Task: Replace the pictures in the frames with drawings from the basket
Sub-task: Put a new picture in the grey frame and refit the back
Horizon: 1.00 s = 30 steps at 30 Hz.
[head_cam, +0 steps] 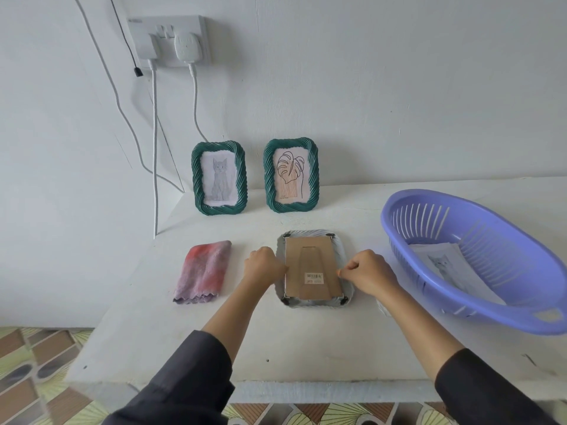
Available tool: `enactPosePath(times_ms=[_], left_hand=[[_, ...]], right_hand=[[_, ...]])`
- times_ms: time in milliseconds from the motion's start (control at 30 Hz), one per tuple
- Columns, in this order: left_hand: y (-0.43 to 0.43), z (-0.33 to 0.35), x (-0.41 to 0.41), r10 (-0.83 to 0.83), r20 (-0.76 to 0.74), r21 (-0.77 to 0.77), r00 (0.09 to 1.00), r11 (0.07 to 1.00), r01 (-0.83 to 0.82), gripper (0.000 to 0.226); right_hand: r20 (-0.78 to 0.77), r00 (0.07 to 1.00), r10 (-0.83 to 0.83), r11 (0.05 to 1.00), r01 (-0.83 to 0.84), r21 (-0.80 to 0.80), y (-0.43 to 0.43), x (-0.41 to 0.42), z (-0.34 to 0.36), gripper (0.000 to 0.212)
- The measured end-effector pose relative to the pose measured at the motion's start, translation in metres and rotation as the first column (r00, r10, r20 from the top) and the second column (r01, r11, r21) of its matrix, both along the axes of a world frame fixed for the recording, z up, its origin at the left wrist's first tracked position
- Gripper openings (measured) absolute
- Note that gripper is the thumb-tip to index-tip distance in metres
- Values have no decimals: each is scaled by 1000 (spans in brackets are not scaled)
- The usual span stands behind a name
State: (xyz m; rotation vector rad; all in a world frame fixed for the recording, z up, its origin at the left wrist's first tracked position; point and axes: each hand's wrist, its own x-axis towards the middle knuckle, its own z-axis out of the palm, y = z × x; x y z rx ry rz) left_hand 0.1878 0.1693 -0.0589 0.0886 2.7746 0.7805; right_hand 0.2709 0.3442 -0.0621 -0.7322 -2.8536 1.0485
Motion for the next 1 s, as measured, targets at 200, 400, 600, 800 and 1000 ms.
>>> enactPosePath(times_ms=[200,400,600,800,1000], left_hand=[[-9,1,14,-90,79,55,993,995,86,31],[-13,2,18,-99,73,84,992,992,93,21],[-14,-1,20,-66,78,125,995,991,56,19],[-17,-2,19,-55,91,152,994,988,41,21],[-16,-2,22,-200,-95,67,975,976,206,24]], right_hand=[[31,999,18,1000,-19,25,-10,14,0,32],[65,998,4,997,-8,71,-17,20,0,50],[48,999,-12,996,8,88,-21,20,-2,33],[-12,1000,-17,992,18,122,-22,22,-5,31],[-97,989,107,982,-90,169,-17,30,-5,22]])
